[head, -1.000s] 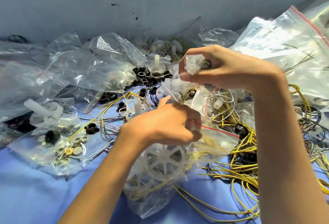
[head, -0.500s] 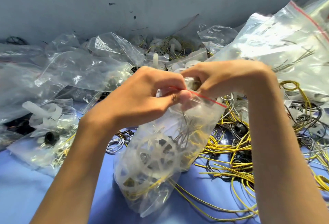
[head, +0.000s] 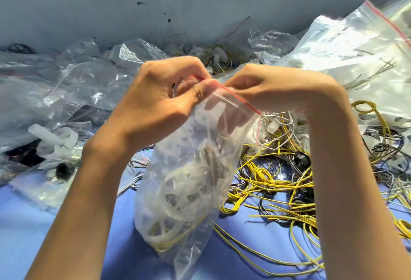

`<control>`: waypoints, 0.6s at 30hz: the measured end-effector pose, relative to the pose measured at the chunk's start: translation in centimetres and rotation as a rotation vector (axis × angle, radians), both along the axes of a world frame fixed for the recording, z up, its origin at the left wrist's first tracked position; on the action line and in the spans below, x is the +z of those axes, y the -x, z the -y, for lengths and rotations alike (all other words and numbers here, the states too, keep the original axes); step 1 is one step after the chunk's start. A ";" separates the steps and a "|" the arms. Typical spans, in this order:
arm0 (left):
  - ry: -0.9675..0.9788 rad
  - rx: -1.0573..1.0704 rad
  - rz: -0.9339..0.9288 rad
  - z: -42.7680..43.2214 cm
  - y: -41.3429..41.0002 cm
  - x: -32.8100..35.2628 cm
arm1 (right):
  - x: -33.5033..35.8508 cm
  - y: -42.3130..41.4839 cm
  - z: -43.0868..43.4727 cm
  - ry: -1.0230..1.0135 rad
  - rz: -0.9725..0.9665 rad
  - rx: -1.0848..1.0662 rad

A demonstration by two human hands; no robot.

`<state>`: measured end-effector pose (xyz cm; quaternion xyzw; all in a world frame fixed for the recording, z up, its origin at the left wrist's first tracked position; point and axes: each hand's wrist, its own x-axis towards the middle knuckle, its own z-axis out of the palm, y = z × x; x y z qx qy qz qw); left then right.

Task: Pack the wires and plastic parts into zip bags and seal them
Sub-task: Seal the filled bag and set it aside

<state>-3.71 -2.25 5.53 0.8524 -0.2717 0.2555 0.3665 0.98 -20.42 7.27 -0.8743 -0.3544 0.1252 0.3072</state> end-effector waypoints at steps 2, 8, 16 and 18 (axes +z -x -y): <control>0.019 0.057 0.011 -0.7 -0.2 0.2 | 0.2 -0.1 0.4 -0.081 -0.069 -0.014; -0.001 0.081 -0.047 -3.3 -0.6 0.5 | 0.3 0.1 1.4 0.058 0.047 0.040; 0.018 0.066 -0.674 -8.3 -3.6 -2.0 | 0.3 0.0 1.3 0.154 0.134 -0.004; -0.019 0.020 -0.677 -8.6 -3.5 -2.3 | 0.3 0.2 0.9 0.149 0.092 0.034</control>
